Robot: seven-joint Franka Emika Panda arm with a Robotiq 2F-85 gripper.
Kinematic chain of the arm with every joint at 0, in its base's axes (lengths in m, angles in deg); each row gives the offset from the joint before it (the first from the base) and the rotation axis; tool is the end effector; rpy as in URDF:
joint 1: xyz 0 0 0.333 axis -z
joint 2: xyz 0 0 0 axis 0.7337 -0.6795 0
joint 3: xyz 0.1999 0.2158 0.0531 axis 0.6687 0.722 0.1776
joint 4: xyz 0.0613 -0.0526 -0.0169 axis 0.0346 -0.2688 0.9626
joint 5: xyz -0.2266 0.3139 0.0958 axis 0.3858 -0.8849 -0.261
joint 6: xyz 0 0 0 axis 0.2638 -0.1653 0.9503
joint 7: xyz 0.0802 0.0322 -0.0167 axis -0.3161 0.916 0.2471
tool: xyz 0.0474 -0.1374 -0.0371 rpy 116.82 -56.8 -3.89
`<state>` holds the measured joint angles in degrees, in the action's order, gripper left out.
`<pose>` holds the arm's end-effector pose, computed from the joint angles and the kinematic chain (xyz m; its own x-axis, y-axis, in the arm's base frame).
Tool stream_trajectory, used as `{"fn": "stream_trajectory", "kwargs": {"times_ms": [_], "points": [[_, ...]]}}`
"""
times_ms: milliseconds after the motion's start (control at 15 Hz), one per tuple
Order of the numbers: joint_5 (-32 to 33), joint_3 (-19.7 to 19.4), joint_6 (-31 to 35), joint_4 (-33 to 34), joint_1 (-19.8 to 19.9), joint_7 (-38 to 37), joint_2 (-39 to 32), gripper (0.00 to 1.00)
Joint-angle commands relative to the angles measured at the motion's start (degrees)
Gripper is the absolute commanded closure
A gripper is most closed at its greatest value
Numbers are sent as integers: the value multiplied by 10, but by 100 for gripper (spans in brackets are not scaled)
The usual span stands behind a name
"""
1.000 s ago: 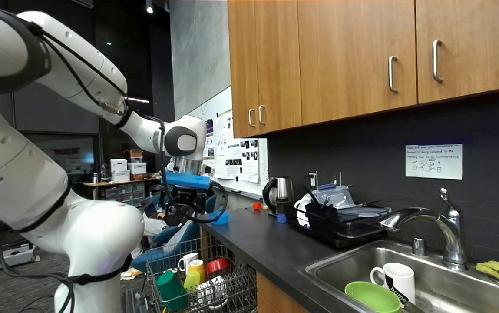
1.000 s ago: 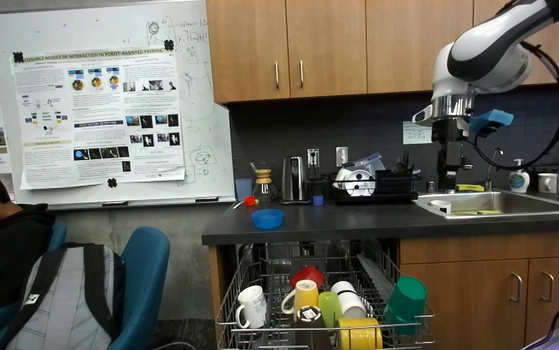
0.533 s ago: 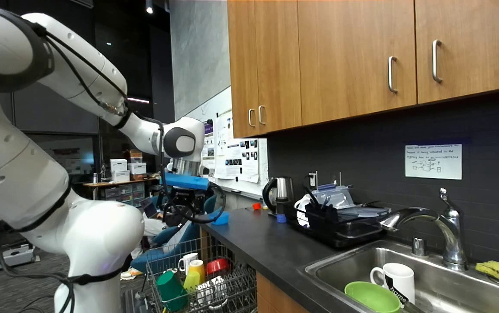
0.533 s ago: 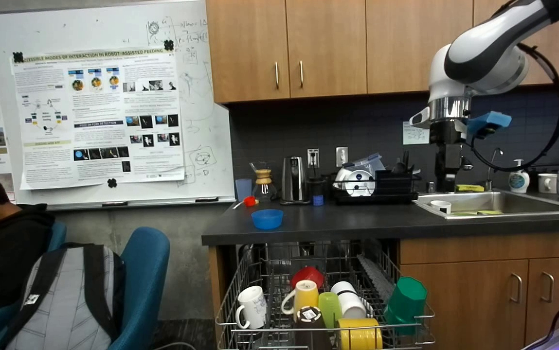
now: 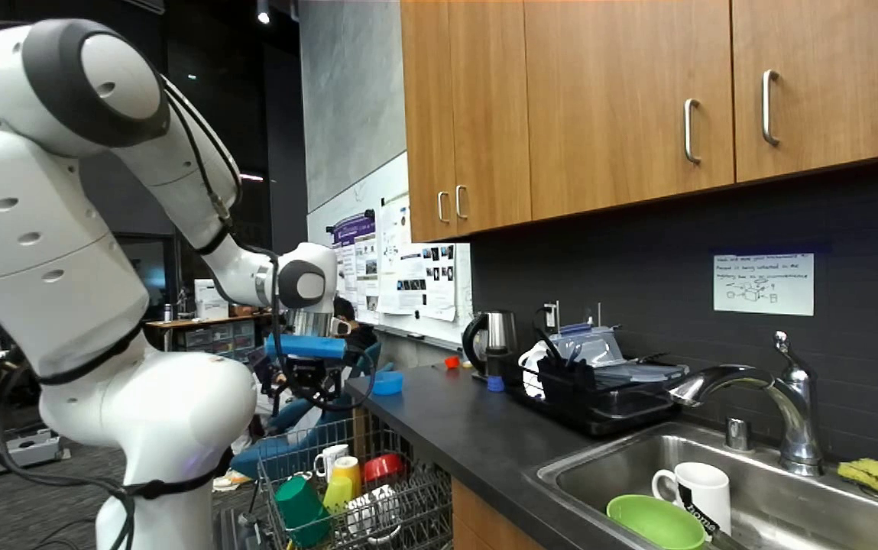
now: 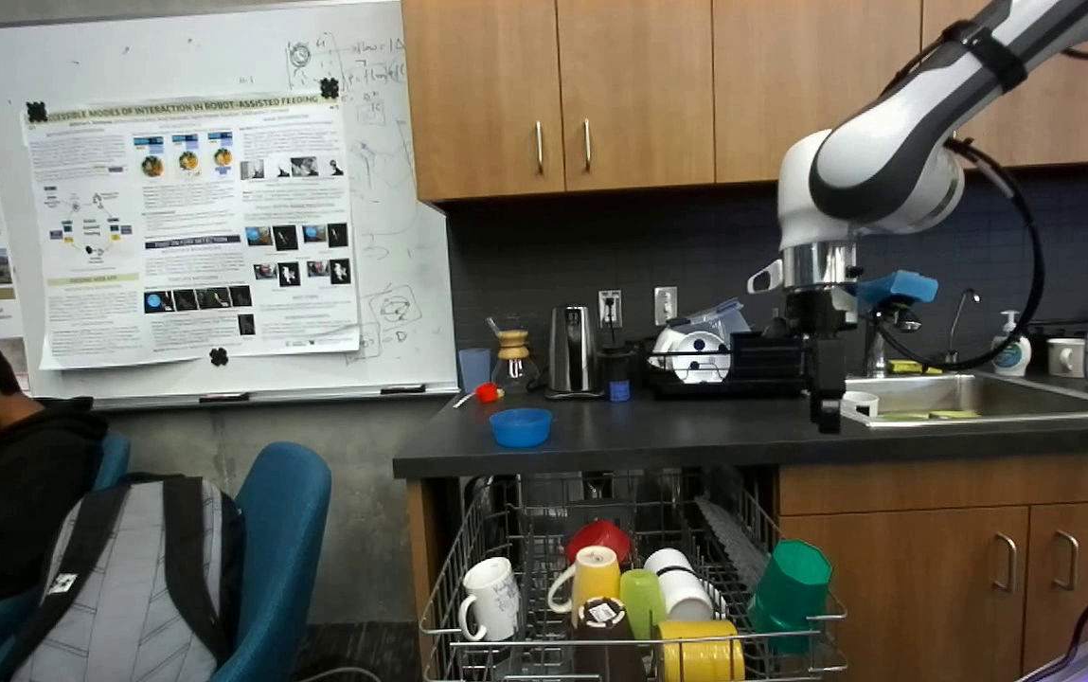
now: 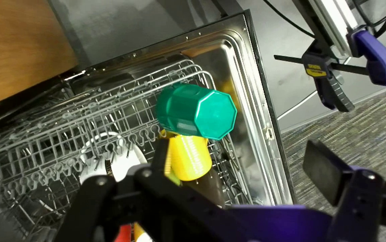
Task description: Lift the green cup in the dish washing rack and place it on the far right of the dish washing rack
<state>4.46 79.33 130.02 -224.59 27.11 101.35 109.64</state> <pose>0.3232 0.1383 0.2899 0.7011 0.7130 -0.0102 0.7042 -0.6946 -0.1469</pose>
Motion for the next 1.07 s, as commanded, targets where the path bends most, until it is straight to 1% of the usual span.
{"fn": "stream_trajectory", "kwargs": {"times_ms": [0,533,800,1000], "points": [[2,33,61,3,3,-56,-88,0],[-33,87,136,10,-1,-130,-234,0],[-36,115,178,27,3,-151,-303,0],[-14,130,211,40,11,-180,-345,0]]}}
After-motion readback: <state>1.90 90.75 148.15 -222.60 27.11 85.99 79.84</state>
